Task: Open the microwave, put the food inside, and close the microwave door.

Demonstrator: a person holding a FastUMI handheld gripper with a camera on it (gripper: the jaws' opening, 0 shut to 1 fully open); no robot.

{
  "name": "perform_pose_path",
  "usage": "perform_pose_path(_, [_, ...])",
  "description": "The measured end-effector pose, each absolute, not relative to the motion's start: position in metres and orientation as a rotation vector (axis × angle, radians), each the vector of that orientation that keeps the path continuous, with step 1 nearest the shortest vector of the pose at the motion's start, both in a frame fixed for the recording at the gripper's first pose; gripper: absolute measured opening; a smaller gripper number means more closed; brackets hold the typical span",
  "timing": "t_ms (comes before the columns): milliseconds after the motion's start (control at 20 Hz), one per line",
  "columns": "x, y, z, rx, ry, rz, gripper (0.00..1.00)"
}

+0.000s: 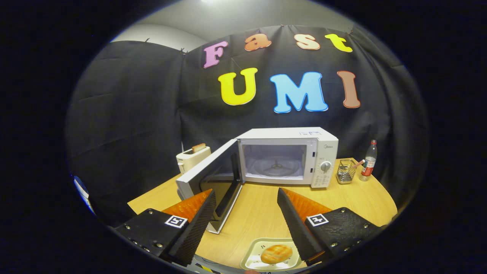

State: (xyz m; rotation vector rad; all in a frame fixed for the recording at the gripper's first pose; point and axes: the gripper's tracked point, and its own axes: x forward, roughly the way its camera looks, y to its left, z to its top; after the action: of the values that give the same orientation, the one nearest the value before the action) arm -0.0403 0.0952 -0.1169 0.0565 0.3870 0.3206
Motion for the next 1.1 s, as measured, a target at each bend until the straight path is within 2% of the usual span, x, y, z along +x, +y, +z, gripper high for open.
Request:
perform_pose_path(650, [-0.066, 0.044, -0.24, 0.043, 0.721, 0.134, 0.99])
perform_pose_path(1100, [-0.089, 0.037, -0.291, 0.062, 0.877, 0.123, 0.99])
